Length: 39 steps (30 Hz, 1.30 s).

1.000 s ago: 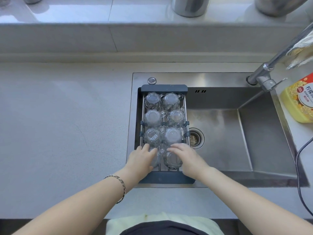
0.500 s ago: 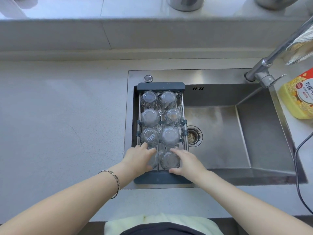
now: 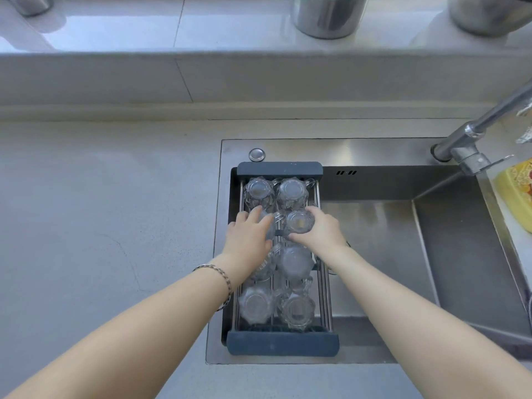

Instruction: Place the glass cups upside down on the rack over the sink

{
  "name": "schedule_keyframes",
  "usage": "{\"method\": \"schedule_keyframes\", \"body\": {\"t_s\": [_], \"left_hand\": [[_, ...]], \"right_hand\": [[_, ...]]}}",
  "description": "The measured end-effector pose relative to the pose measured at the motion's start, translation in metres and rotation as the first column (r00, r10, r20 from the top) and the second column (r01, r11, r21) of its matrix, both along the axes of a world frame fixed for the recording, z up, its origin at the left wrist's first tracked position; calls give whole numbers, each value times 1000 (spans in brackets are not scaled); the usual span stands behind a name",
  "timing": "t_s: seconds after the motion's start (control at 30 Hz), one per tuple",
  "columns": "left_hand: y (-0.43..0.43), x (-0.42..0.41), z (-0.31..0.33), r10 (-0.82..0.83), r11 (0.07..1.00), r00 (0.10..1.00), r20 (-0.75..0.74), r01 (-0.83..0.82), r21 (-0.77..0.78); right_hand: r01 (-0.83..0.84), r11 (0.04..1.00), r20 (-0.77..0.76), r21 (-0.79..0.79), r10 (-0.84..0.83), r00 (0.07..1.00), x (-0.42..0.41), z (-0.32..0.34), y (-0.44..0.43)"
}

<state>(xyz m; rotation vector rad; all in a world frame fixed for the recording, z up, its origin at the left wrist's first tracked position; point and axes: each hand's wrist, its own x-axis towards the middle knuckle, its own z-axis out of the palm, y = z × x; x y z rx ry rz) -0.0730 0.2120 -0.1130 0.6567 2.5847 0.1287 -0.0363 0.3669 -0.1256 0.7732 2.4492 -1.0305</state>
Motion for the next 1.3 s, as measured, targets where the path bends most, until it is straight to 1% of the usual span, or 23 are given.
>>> {"method": "schedule_keyframes", "body": {"t_s": [0.1, 0.2, 0.3, 0.4, 0.5, 0.57, 0.63, 0.67, 0.7, 0.73, 0.77, 0.83, 0.93, 1.03, 1.13, 1.2, 1.3], "left_hand": [[2, -11, -7, -1, 999, 1000, 26, 2, -46], [1, -18, -9, -41, 998, 996, 85, 45, -41], [-4, -25, -10, -131, 988, 987, 91, 137, -64], [-6, -25, -11, -182, 979, 983, 24, 184, -92], [-6, -13, -11, -134, 988, 990, -35, 131, -88], [-9, -3, -7, -119, 993, 981, -154, 119, -8], [-15, 10, -2, -136, 980, 968, -209, 162, 112], [-18, 18, 1, -137, 976, 980, -143, 159, 151], [-22, 27, 0, -150, 977, 986, -75, 159, 142], [-27, 36, -4, -157, 982, 988, -8, 157, 102], [-31, 42, -7, -151, 987, 988, 26, 149, 57], [-37, 47, -10, -123, 992, 991, 48, 122, 16], [-38, 46, -11, -43, 998, 993, 110, 38, 40], [-37, 45, -11, -42, 998, 989, 141, 35, 48], [-34, 45, -11, -56, 998, 989, 140, 54, 20], [-32, 45, -8, -56, 998, 991, 122, 56, 2], [-29, 47, -1, -45, 998, 989, 141, 49, -29]], "right_hand": [[61, 998, -68, 27, -60, 996, 3, -4, -6], [146, 989, -92, -38, -149, 985, 8, -8, -8], [216, 973, -104, -83, -224, 969, 13, -11, -11], [231, 965, -110, -123, -245, 963, 14, -9, -11], [170, 977, -70, -129, -180, 981, 13, -4, -6], [164, 975, -34, -149, -171, 985, 17, 5, -2], [156, 980, -2, -124, -157, 988, 29, 12, -1], [127, 987, 39, -97, -124, 992, 38, 14, -3], [82, 994, 97, -73, -75, 992, 48, 15, -6], [36, 997, 154, -62, -26, 988, 57, 15, -12], [8, 998, 189, -65, 5, 982, 65, 12, -18], [12, 999, 170, -50, -3, 985, 73, 3, -30], [98, 995, 87, -9, -97, 991, 76, -4, -34], [97, 995, 79, -4, -96, 992, 76, -7, -27], [52, 998, 113, 22, -54, 992, 75, -7, -26], [-15, 999, 140, 43, 9, 990, 75, -7, -25], [-115, 993, 185, -14, 115, 976, 77, -3, -20]]}}
